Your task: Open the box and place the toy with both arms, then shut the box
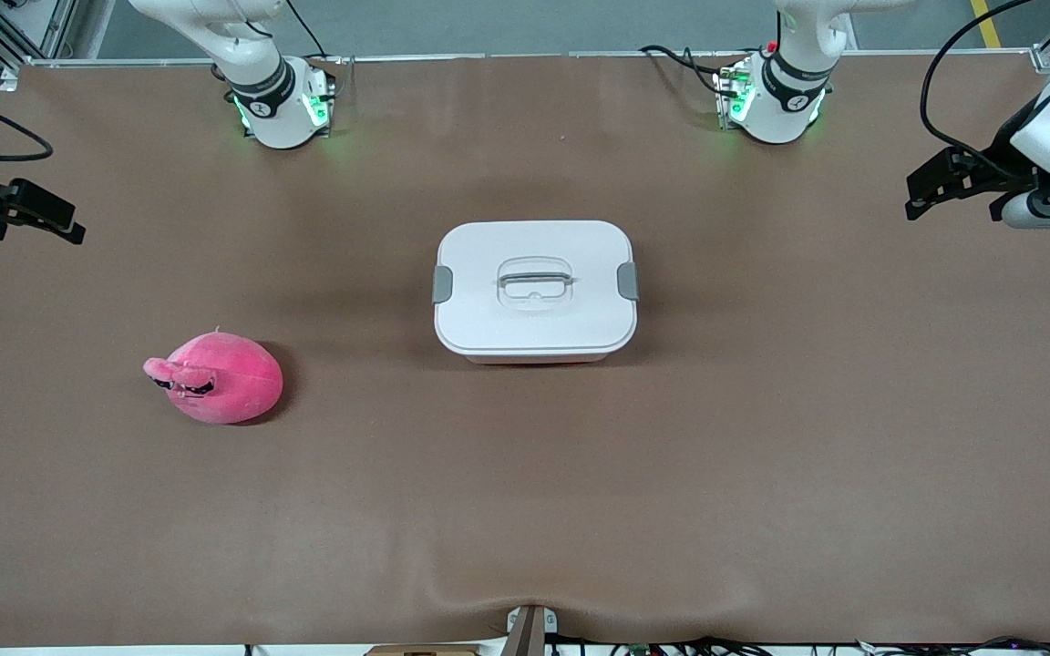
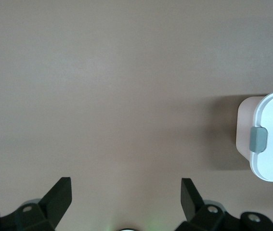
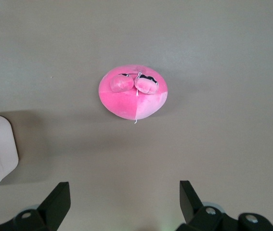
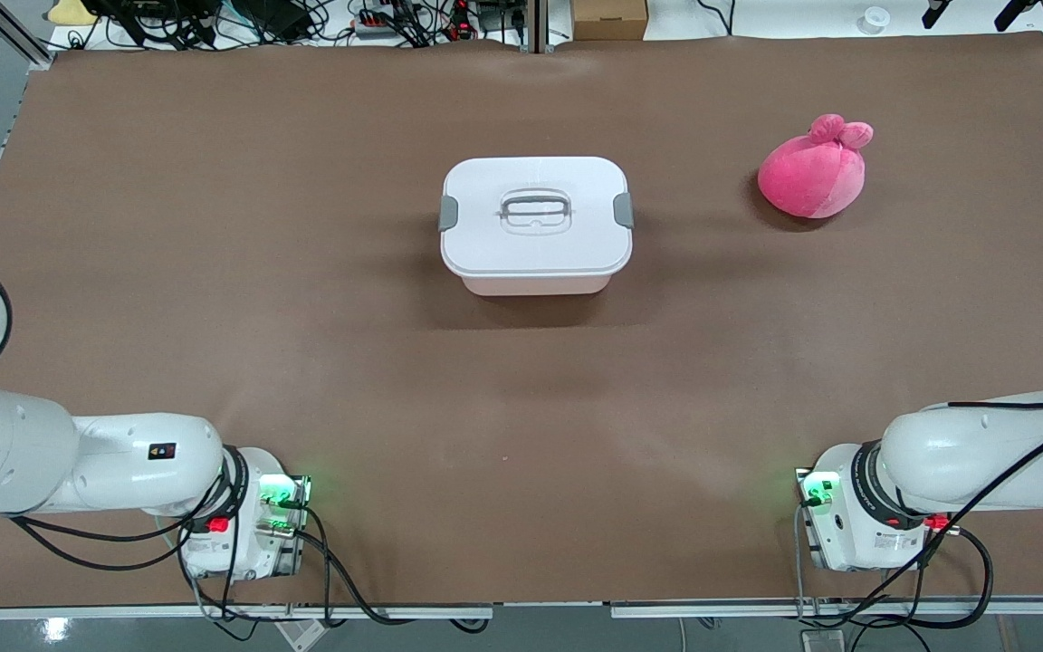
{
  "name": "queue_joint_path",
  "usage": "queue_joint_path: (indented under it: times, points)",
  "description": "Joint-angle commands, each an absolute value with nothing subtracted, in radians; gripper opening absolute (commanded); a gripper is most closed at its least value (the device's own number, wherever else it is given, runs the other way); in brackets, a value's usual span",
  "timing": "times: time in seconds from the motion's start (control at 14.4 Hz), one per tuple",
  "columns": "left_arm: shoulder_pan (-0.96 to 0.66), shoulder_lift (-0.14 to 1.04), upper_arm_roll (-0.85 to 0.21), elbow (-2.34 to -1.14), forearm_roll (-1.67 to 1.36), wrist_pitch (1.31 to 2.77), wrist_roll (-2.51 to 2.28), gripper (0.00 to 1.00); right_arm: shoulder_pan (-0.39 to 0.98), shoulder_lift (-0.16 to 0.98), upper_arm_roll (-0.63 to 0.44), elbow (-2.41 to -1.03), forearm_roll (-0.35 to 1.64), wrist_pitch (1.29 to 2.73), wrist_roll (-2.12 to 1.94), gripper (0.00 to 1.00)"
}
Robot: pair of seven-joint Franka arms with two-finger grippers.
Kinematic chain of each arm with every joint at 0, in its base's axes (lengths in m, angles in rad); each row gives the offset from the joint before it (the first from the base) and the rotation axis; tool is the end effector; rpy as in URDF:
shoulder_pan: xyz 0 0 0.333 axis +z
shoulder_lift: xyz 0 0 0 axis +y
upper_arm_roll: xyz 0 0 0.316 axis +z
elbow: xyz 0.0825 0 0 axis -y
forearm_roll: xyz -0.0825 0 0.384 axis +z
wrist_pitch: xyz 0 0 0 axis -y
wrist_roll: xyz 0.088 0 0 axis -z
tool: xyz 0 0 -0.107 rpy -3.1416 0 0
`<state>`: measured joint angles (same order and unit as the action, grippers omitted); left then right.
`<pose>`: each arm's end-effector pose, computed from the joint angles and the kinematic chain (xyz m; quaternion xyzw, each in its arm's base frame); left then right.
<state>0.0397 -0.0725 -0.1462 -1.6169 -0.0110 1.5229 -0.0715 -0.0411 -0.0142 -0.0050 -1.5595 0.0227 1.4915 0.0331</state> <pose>0.5236 -0.0602 0.6375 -0.9998 0.0175 0.0111 0.0008 0.5414 -0.0224 0.6309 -0.9988 0.0390 0.0268 0.0115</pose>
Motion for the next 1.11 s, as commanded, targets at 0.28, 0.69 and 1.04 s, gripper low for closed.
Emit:
queue_joint_path:
  times: [0.28, 0.69, 1.04]
  points:
    - [0.051, -0.057, -0.152, -1.585, 0.0, 1.517, -0.06, 1.0, -0.041, -0.003, -0.002, -1.54, 0.035, 1.48, 0.051, 1.0]
    - [0.066, 0.014, -0.138, -1.53, 0.014, 1.517, -0.058, 1.0, -0.038, 0.006, -0.002, -1.539, 0.037, 1.48, 0.051, 1.0]
    - [0.083, 0.103, -0.133, -1.468, 0.0, 1.517, -0.074, 1.0, -0.038, 0.006, 0.0, -1.539, 0.037, 1.479, 0.052, 1.0]
